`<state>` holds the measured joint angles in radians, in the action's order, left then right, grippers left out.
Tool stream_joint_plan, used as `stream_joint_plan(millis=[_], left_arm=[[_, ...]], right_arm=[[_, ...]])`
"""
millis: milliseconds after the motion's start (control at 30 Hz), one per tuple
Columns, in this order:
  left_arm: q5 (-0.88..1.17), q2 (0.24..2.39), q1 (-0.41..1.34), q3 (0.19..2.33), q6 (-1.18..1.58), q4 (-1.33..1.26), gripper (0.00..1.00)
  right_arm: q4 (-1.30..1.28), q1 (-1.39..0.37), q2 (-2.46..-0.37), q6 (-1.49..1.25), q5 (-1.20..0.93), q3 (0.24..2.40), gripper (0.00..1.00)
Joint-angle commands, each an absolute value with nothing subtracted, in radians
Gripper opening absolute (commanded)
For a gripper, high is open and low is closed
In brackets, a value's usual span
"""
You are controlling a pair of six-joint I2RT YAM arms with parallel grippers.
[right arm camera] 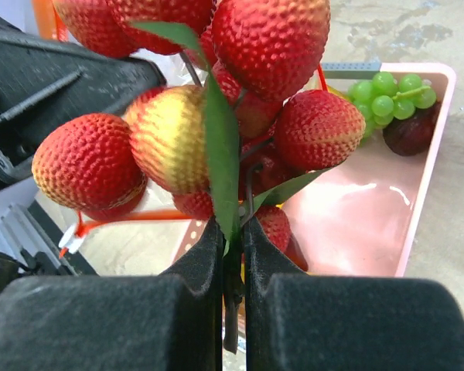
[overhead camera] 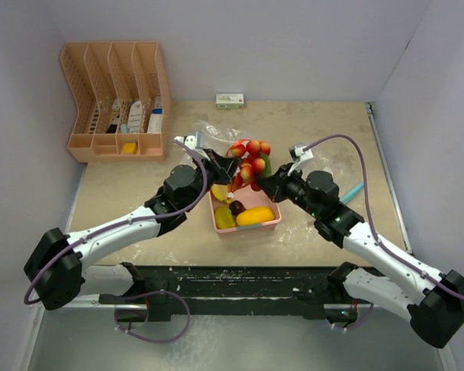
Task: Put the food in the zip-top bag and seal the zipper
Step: Place the fake fruit in the zipper food storage bag.
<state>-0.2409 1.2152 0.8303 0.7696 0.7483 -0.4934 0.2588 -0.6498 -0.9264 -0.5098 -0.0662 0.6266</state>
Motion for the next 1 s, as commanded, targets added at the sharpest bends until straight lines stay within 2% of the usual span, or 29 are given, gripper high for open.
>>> stream_joint_plan(millis=[0, 300, 633, 833, 967], left_arm=[[-0.129, 1.269, 0.833, 0.816, 0.712, -0.566, 0.00], [-0.037, 1.320, 0.836, 0.914, 0.605, -0.444, 0.00], [-0.032, 1.456, 0.880, 0.975, 0.516, -0.323, 0.00], [-0.026, 1.406, 0.881, 0.898, 0.520, -0.404, 0.00], [-0.039, 1.356, 0.878, 0.794, 0.589, -0.516, 0.00]], right_arm=[[0.222, -0.652, -0.968, -0.436, -0.038, 0.745, 0.00], [0.020, -0.653, -1.109, -0.371, 0.056, 0.899, 0.00], [-0.049, -0.653, -1.132, -0.422, -0.064, 1.105, 0.00], [-0.036, -0.653, -1.100, -0.490, -0.120, 1.067, 0.00], [-0.086, -0.654, -1.111, -0.487, 0.065, 1.025, 0.00]])
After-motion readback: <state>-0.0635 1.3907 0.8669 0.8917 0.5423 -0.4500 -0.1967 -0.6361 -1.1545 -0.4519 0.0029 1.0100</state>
